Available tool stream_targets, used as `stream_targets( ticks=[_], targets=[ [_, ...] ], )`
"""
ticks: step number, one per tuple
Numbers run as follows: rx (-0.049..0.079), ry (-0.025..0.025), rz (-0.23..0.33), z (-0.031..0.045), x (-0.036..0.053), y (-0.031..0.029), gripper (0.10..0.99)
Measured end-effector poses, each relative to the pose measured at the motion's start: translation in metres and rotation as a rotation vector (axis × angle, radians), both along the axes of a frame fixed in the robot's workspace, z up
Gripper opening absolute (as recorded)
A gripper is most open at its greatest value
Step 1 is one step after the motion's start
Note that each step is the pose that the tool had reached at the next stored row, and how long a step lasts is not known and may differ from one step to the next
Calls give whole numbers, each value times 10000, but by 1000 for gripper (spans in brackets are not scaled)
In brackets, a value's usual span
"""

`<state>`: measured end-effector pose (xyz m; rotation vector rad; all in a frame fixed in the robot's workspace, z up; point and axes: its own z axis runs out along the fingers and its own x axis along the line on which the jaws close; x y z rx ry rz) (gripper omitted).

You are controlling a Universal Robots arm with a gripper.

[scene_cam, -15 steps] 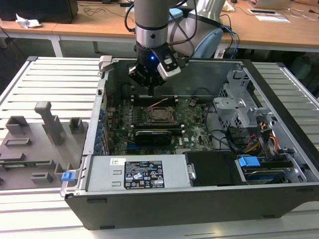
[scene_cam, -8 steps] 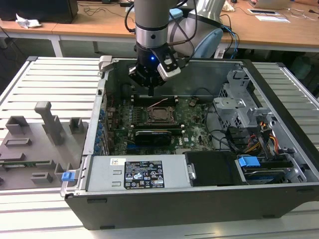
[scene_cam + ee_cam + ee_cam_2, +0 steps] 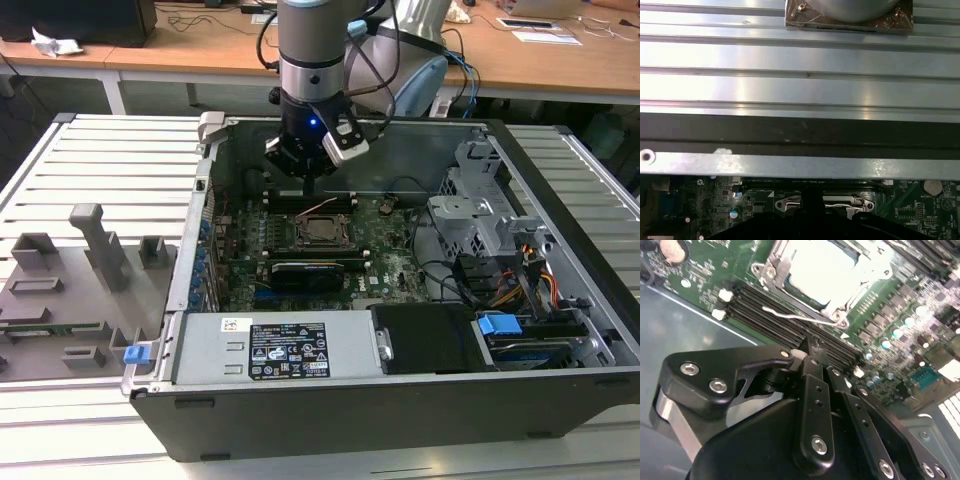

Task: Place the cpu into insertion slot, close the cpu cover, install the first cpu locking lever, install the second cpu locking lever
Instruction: 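Install the first cpu locking lever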

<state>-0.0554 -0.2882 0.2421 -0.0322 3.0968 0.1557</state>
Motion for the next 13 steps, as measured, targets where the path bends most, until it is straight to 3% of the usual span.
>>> stream_targets(
  ticks=[3, 13],
  targets=[
    [-60, 1, 135, -37, 78, 0, 106],
    [-209, 1, 188, -91, 167, 0, 106]
  ],
)
